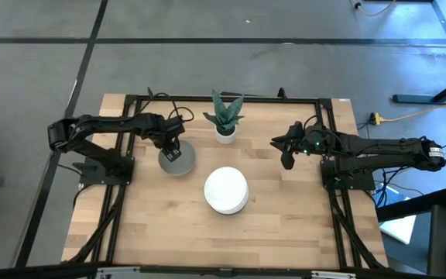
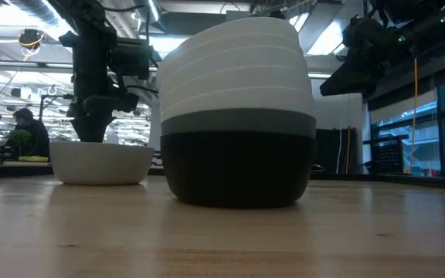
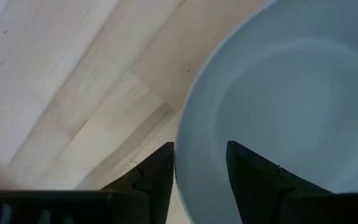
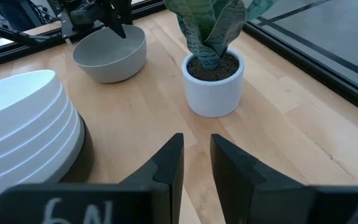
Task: Nest bowls inside each other
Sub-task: Stack the gray bowl on the white bowl
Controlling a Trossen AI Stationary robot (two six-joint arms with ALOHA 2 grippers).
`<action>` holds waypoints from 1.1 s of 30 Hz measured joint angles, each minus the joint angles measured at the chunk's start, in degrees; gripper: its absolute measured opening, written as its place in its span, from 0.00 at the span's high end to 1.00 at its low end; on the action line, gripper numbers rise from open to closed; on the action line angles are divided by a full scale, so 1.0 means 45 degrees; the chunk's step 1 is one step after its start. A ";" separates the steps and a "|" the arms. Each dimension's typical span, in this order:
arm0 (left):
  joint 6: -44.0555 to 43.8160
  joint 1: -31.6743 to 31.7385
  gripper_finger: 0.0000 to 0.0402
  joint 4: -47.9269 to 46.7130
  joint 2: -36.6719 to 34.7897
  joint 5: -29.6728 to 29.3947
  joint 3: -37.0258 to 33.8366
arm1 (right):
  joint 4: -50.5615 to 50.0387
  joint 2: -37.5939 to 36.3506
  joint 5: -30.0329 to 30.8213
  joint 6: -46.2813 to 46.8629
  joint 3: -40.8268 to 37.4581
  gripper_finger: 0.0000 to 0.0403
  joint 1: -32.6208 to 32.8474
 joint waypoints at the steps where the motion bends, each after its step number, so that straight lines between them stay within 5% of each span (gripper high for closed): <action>1: 0.0004 0.0000 0.66 0.0009 0.0000 -0.0004 -0.0009 | -0.0001 0.0000 0.0000 -0.0001 0.0000 0.80 0.0000; 13: 0.0108 0.0000 0.97 0.0088 0.0000 -0.0218 -0.0013 | -0.0005 0.0000 -0.0010 0.0008 0.0000 0.80 0.0000; 33: 0.0778 0.0395 1.00 0.0597 -0.0304 0.0656 0.0001 | -0.0010 0.0000 -0.0010 0.0049 0.0000 0.80 0.0005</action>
